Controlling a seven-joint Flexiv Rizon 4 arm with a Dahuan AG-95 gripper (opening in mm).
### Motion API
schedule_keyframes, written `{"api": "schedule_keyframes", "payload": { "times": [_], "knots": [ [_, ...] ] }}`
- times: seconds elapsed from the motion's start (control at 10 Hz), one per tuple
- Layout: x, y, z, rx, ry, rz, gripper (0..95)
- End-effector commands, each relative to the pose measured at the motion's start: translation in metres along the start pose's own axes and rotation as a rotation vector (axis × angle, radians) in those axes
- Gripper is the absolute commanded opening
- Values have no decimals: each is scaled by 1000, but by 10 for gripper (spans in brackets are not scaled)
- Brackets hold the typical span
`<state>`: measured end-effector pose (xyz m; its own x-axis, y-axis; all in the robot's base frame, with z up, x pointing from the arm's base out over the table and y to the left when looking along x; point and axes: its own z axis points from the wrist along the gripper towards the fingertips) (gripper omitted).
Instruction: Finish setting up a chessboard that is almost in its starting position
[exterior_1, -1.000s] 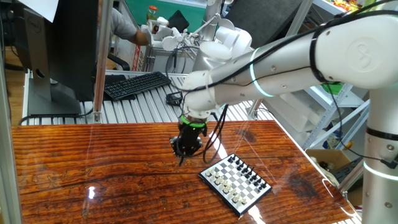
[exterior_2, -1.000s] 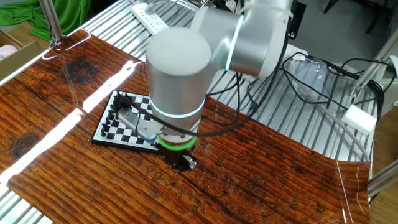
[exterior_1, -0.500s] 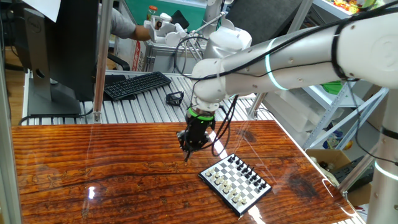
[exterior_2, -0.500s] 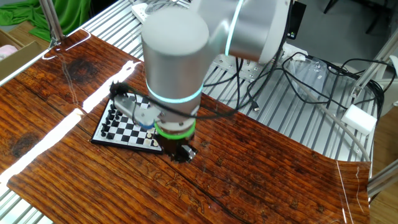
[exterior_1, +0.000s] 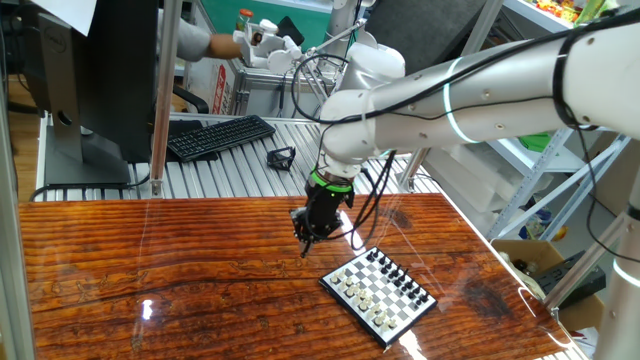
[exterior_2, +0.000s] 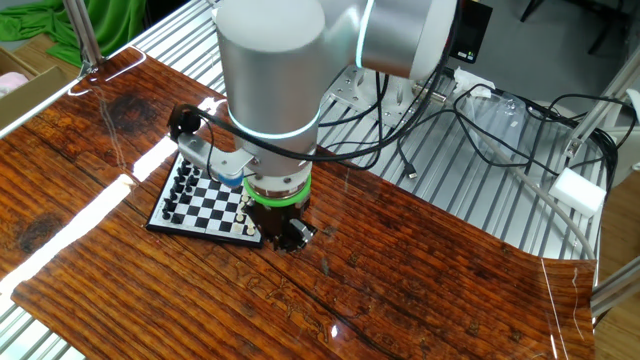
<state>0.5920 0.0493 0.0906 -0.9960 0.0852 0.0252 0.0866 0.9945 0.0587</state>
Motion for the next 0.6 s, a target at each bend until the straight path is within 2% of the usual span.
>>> {"api": "schedule_keyframes", "payload": {
  "times": [0.1, 0.4, 0.6],
  "knots": [
    [-1, 0, 0, -29, -11, -24, 0],
    [0, -1, -3, -34, -20, -80, 0],
    [5, -6, -8, -45, -19, -97, 0]
  ]
}}
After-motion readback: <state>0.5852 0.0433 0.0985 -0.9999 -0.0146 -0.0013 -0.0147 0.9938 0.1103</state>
